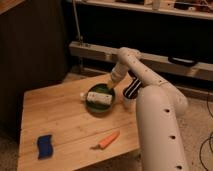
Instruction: Pick up the ceramic bowl
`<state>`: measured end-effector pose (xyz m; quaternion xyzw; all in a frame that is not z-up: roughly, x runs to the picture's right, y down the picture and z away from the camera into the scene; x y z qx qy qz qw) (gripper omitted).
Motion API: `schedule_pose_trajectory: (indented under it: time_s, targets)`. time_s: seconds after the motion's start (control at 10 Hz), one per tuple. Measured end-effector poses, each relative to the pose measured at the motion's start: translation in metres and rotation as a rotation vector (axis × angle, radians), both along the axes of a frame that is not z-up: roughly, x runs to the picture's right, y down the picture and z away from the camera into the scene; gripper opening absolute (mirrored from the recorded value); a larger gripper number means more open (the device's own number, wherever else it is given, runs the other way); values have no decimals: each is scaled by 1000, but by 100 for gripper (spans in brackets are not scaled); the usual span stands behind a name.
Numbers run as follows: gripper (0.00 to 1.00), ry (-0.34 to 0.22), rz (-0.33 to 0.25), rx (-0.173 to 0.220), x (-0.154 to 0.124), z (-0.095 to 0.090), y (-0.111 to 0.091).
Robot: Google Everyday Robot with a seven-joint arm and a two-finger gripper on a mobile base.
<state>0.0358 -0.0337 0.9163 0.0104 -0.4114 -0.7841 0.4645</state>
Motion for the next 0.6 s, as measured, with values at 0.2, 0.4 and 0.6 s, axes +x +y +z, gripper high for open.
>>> schedule_pose_trajectory:
  time_s: [0.2, 0.4, 0.6]
  targets:
    - [0, -32, 39, -53, -17, -25, -26]
    - [0, -47, 54, -74, -21, -38, -36]
    - [0, -54, 58, -78, -22, -40, -37]
